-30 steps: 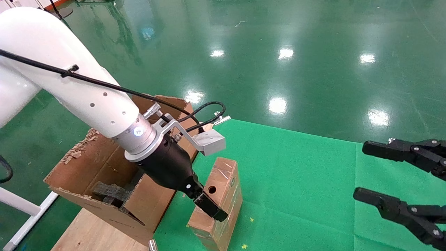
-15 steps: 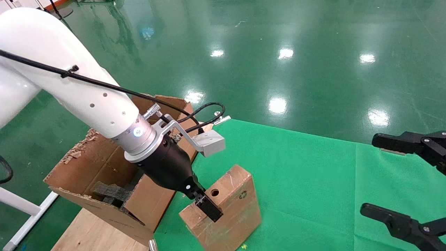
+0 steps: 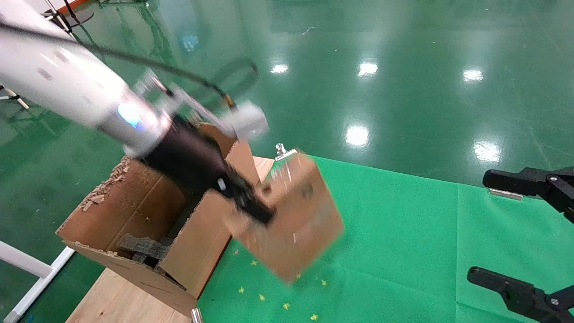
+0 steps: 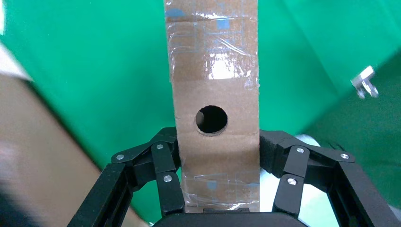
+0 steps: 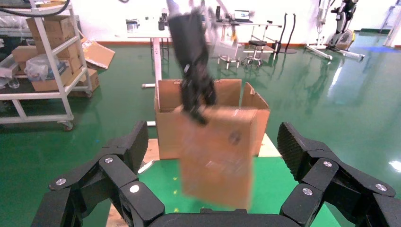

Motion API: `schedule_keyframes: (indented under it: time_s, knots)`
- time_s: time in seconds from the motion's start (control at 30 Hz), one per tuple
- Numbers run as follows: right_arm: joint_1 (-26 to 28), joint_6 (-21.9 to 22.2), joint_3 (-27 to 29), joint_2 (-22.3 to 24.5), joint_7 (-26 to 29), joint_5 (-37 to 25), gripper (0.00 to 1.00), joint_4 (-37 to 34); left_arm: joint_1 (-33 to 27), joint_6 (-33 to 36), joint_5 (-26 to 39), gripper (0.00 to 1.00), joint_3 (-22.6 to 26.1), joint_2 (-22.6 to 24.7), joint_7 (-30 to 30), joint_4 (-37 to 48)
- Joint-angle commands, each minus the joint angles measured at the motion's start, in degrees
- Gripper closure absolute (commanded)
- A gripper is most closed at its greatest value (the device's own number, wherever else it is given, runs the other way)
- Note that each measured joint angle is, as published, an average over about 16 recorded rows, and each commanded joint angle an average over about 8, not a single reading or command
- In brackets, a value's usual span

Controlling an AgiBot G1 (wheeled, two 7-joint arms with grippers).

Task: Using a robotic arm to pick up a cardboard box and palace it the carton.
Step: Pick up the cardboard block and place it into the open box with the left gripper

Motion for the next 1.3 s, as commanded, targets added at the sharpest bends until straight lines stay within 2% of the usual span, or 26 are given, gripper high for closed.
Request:
schedule_keyframes:
  time_s: [0.03, 0.27, 0.57, 0.9, 1.3]
  knots:
    - [0.0, 0.0, 0.0, 0.0, 0.0, 0.0, 0.0, 0.0, -2.01, -0.06, -0.37, 1.0, -1.21, -1.06, 2.46, 1.62]
    - [0.0, 0.0, 0.0, 0.0, 0.0, 0.0, 0.0, 0.0, -11.77, 1.05, 3.57, 1.0, -2.22, -3.83, 10.87, 12.63]
    - [0.0, 0.0, 0.0, 0.0, 0.0, 0.0, 0.0, 0.0, -19.15, 1.62, 12.25, 1.0, 2.87, -9.14, 18.42, 24.7]
    - [0.0, 0.0, 0.0, 0.0, 0.0, 0.0, 0.0, 0.0, -17.67, 0.76, 14.37, 1.0, 7.91, -12.21, 26.69, 36.67]
    - [0.0, 0.0, -0.01, 0.0, 0.0, 0.0, 0.0, 0.0, -12.61, -4.08, 15.27, 1.0, 9.61, -10.85, 35.1, 49.23]
